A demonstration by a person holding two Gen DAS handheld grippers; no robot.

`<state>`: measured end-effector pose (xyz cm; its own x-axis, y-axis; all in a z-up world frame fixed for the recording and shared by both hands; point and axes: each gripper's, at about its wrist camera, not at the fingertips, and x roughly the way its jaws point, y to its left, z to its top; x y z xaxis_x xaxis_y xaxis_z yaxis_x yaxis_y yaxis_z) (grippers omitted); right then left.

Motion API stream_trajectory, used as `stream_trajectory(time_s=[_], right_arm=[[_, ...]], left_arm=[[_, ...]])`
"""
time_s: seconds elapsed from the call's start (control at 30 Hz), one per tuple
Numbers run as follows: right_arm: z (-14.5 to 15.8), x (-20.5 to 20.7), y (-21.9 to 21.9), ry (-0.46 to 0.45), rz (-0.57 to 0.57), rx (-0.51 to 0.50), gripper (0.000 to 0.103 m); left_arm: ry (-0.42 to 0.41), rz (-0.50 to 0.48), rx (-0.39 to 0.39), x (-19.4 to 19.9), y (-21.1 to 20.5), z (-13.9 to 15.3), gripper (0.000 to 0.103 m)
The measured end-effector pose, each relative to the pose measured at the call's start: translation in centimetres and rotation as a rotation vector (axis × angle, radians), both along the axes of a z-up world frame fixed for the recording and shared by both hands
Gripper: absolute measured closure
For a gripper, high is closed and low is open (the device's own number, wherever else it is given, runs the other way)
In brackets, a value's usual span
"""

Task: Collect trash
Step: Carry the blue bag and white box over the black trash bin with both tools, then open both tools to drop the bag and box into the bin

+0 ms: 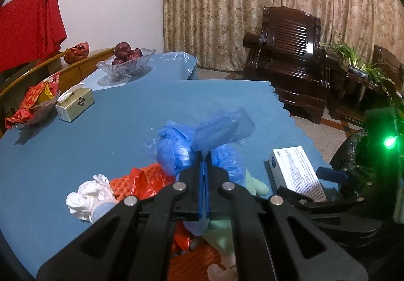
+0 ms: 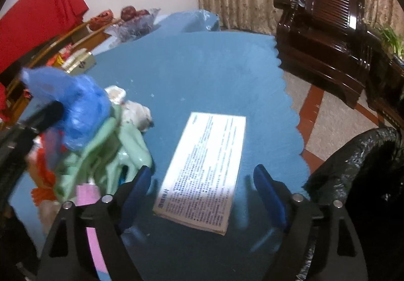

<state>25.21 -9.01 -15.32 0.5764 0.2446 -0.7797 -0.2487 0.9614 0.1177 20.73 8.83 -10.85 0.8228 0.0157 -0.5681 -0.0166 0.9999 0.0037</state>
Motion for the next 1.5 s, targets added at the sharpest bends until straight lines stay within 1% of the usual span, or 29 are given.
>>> stream_trajectory(time_s=[0.03, 0.07, 0.1, 0.17, 0.27, 0.57, 0.67, 0.77, 0.93, 1.07, 1.17, 1.3, 1.37, 1.43, 1.5], right_arm=[[-0.4, 0.1, 0.1, 0.013, 0.000, -0.004, 0.032], [-0.6, 0.1, 0.1, 0.022, 0.007, 0.013, 0.038], [-0.6, 0.0, 0.3, 0.014, 0.007, 0.001, 0.039], [-0.3, -0.3, 0.6, -0.003, 0.020, -0.028, 0.045], [1.3, -1.3, 0.4, -0.067, 0.022, -0.030, 0.046], [6.5, -2.6, -2.7, -0.155, -0.013, 0.032, 0.047], [7.9, -3.6, -4.6, -0.173, -0.043, 0.049, 0.047], [9.0, -4.8, -7.0, -0.188, -0.083, 0.057, 0.047], [10.4, -7.0, -11.5, -0.210, -0.156, 0.014, 0.047], [10.5, -8.5, -15.2, -0.204, -0.227, -0.016, 0.047], [9.9, -9.6, -17.9, -0.186, -0.284, -0.033, 0.047], [8.4, -11.0, -21.2, -0.150, -0.355, -0.059, 0.047], [7.5, -11.6, -22.8, -0.127, -0.388, -0.069, 0.047], [6.6, -12.0, -24.0, -0.107, -0.413, -0.066, 0.047], [5.8, -12.4, -24.9, -0.083, -0.428, -0.059, 0.047]], left_arm=[[-0.001, 0.000, -0.001, 0.0, 0.1, 0.0, 0.102], [-0.001, -0.001, -0.003, -0.1, 0.1, 0.0, 0.102], [-0.003, -0.002, -0.003, -0.1, 0.1, 0.1, 0.102], [-0.007, -0.004, -0.004, -0.2, 0.2, 0.2, 0.102], [-0.029, -0.004, -0.019, -0.5, 0.2, 1.0, 0.102], [-0.086, -0.057, -0.050, -1.5, -1.7, 3.8, 0.102], [-0.098, -0.095, -0.073, -1.9, -2.9, 4.9, 0.102], [-0.120, -0.154, -0.095, -2.7, -5.1, 6.1, 0.102], [-0.130, -0.257, -0.138, -3.8, -9.0, 7.3, 0.102], [-0.117, -0.352, -0.150, -4.3, -13.0, 7.3, 0.102], [-0.091, -0.414, -0.161, -4.4, -16.0, 6.6, 0.102], [-0.048, -0.491, -0.168, -4.2, -20.2, 5.1, 0.102], [-0.032, -0.517, -0.161, -3.9, -21.5, 4.3, 0.102], [-0.008, -0.552, -0.150, -3.7, -23.4, 3.3, 0.102], [0.019, -0.574, -0.150, -3.5, -24.4, 2.6, 0.101]])
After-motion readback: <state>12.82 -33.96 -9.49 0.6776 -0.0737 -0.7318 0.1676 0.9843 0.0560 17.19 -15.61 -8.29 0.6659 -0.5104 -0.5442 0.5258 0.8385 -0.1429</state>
